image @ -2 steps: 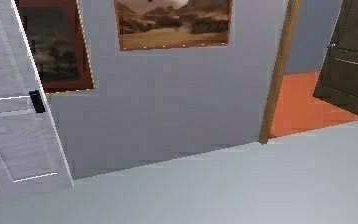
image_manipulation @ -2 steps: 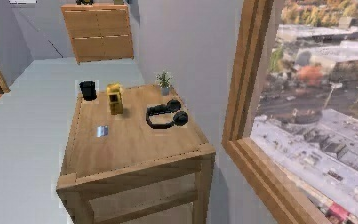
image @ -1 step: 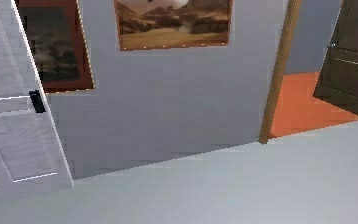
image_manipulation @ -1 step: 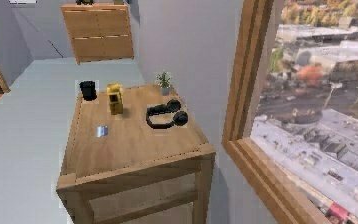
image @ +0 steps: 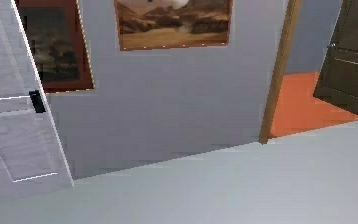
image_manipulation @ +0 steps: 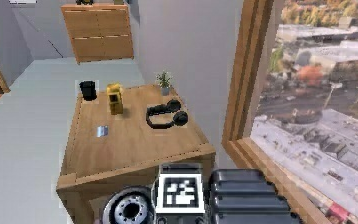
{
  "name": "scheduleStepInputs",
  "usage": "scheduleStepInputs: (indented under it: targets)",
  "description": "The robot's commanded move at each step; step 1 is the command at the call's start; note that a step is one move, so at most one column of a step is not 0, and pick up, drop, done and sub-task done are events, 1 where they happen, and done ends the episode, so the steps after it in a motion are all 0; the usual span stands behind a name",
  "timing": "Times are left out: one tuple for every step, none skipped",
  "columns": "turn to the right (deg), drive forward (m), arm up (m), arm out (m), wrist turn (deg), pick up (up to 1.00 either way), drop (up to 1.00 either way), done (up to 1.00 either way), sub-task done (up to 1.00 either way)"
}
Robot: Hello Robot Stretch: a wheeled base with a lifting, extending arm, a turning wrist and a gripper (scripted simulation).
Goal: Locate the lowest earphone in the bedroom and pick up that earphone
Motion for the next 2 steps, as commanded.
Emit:
scheduleStepInputs:
  targets:
    - [0.0,0.00,0.00,0.50,0.0,0.00,0.00,0.00,0.00]
    - [0.0,0.00,0.00,0.00,45.0,0.00,0.00,0.00,0.00]
